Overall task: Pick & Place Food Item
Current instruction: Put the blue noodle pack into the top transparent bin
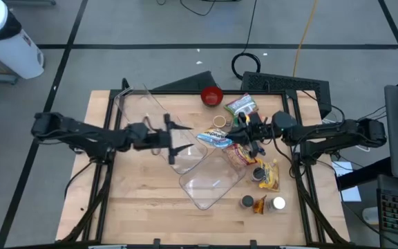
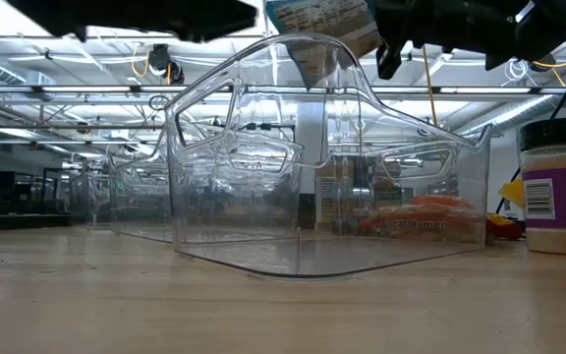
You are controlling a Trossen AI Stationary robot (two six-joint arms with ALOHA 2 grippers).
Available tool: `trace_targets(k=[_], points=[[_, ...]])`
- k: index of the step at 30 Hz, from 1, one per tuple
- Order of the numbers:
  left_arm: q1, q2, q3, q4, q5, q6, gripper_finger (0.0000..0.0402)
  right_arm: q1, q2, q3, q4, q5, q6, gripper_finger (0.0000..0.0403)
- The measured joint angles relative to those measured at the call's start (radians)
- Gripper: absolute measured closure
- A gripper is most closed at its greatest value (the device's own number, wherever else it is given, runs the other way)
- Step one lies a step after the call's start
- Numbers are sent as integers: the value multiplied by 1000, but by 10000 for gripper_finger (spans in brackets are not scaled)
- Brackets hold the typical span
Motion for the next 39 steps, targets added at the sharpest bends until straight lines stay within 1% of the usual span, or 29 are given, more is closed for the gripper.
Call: trace_targets(k=[4, 7, 12, 14, 16, 18, 24, 29, 31, 34, 37, 39], points=[[0, 92, 74, 10, 0, 32, 128, 11, 0, 0, -10, -3, -5, 403], [0, 136, 102, -1, 1, 39, 128, 9, 0, 0, -15, -3, -7, 403], [0, 138, 120, 11, 16, 40, 129, 9, 0, 0, -32, -2, -11, 403], [0, 133, 119, 6, 21, 41, 135, 9, 0, 0, -32, -2, -16, 403], [-3, 130, 119, 6, 32, 49, 155, 9, 0, 0, -31, -2, -27, 403], [-3, 130, 119, 7, 45, 54, 186, 9, 0, 0, -32, -2, -27, 403], [-3, 130, 119, 2, 47, 57, 306, 9, 0, 0, -32, -2, -30, 403], [-3, 130, 119, 2, 79, 90, 385, 9, 0, 0, -33, -1, -30, 403], [-3, 130, 119, 2, 92, 90, 394, 9, 0, 0, -32, 0, -30, 403], [-3, 128, 119, 0, 97, 90, 386, 9, 0, 0, -28, 1, -51, 395], [-5, 107, 118, -25, 95, 91, 388, 9, -6, 0, -32, 2, -57, 366], [-5, 77, 118, -79, 59, 100, 395, 9, -14, 0, -33, 2, -61, 338]])
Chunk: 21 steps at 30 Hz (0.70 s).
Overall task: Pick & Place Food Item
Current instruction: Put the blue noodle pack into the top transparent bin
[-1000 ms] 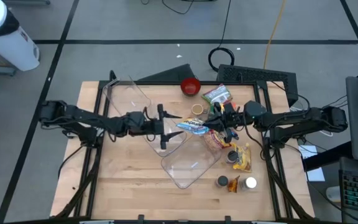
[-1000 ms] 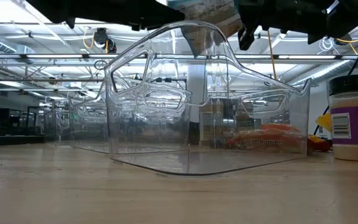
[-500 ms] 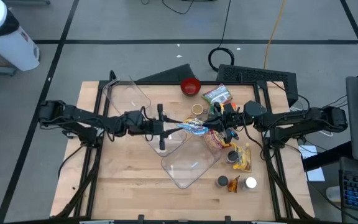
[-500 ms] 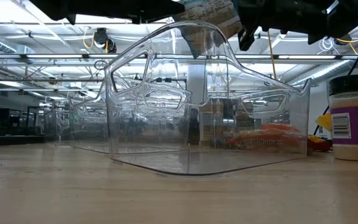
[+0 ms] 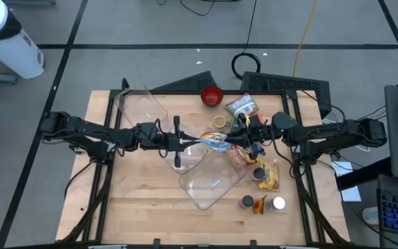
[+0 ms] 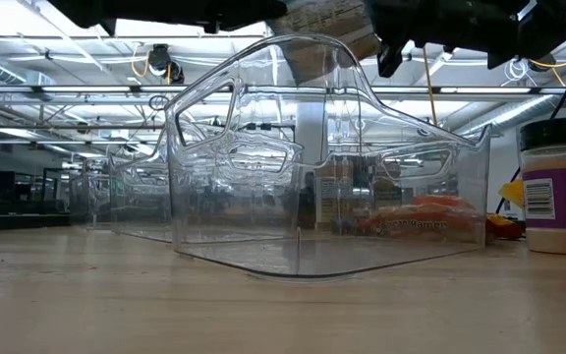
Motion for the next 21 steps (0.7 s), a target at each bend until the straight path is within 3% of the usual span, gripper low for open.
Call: trace_targets(k=[7, 11, 15, 21], points=[[-30, -180, -1, -192, -194, 4, 387, -36, -78, 1, -31, 1, -52, 218], [-48, -288, -1, -322, -306, 4, 396, -58, -129, 1, -76, 2, -60, 172], [-55, -369, -1, -448, -505, -27, 388, -71, -158, 1, -131, 2, -78, 154], [-39, -428, -1, -696, -834, -155, 393, -88, -169, 1, -179, 2, -78, 157]])
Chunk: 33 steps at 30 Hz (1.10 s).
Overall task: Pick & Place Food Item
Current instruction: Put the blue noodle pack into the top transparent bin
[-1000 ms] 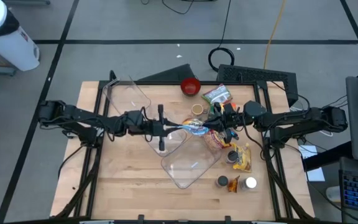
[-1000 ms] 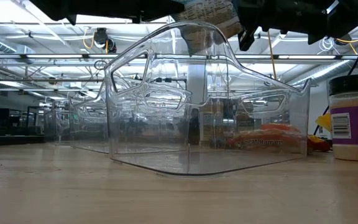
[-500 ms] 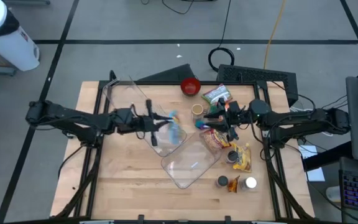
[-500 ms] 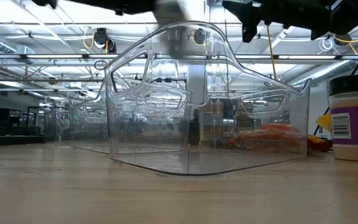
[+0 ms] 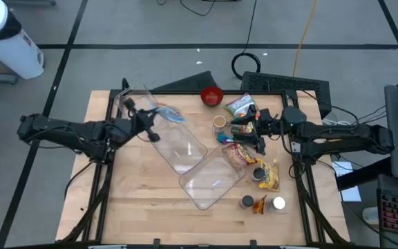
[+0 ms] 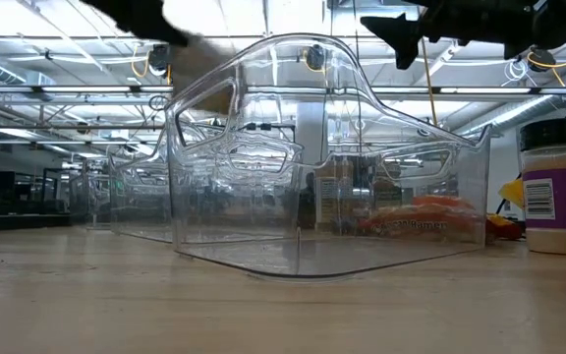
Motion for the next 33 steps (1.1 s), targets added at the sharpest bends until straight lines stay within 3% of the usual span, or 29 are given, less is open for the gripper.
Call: trace_targets(k=[4, 11, 15, 18, 26, 33], points=[[32, 1, 0, -164, -171, -133, 391, -11, 0, 0, -8, 0, 0, 165], [133, 1, 0, -457, -285, -490, 389, -19, 0, 0, -14, 0, -4, 171], [218, 5, 0, -597, -264, -698, 396, -19, 0, 0, -16, 0, -22, 171], [283, 18, -16, -598, -235, -805, 392, -19, 0, 0, -16, 0, -27, 175], [478, 136, -37, -508, -103, -935, 395, -19, 0, -1, -16, 0, -30, 179], [615, 284, -37, -504, -93, -970, 397, -19, 0, -1, -16, 0, -28, 180]])
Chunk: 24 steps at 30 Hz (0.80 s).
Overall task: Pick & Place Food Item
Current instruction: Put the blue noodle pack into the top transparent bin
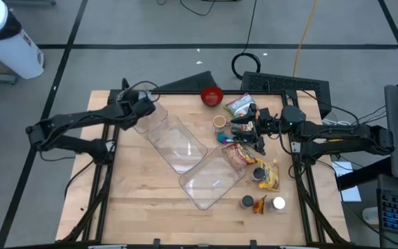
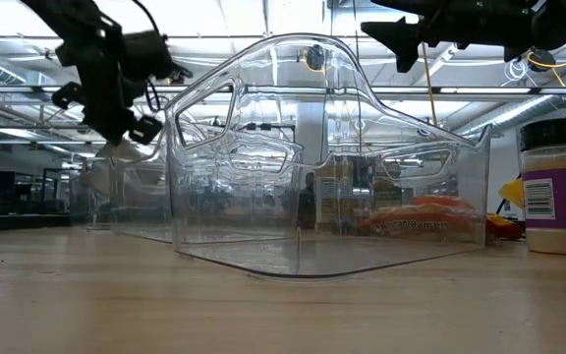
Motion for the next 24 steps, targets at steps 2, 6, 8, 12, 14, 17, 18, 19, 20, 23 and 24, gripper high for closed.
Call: trace_targets(k=[2, 6, 8, 12, 14, 17, 18, 19, 20, 23, 24], points=[[21, 29, 0, -5, 0, -5, 394, 0, 0, 0, 0, 0, 1, 181], [59, 63, 0, -13, -7, -38, 384, 0, 0, 0, -5, 0, 1, 183], [77, 76, 0, -14, -6, -41, 386, 0, 0, 0, -11, 0, 1, 183], [110, 87, 0, -19, 1, -64, 391, 0, 0, 0, -23, 0, 1, 184], [124, 87, 0, -20, 19, -72, 383, 0, 0, 0, -26, 0, 1, 183], [140, 87, 0, -20, 39, -74, 356, 0, 0, 0, -31, 0, 1, 182], [146, 87, 0, -19, 45, -74, 343, 0, 0, 0, -33, 0, 1, 182], [152, 87, 1, -20, 49, -74, 330, 0, 0, 0, -35, -1, 1, 183], [157, 87, 1, -22, 49, -74, 316, 0, 0, 0, -37, -1, 1, 184], [169, 87, 1, -28, 48, -74, 271, 0, 0, 0, -43, -1, 1, 186], [172, 87, 1, -31, 48, -73, 257, 0, 0, 0, -45, -1, 1, 186]])
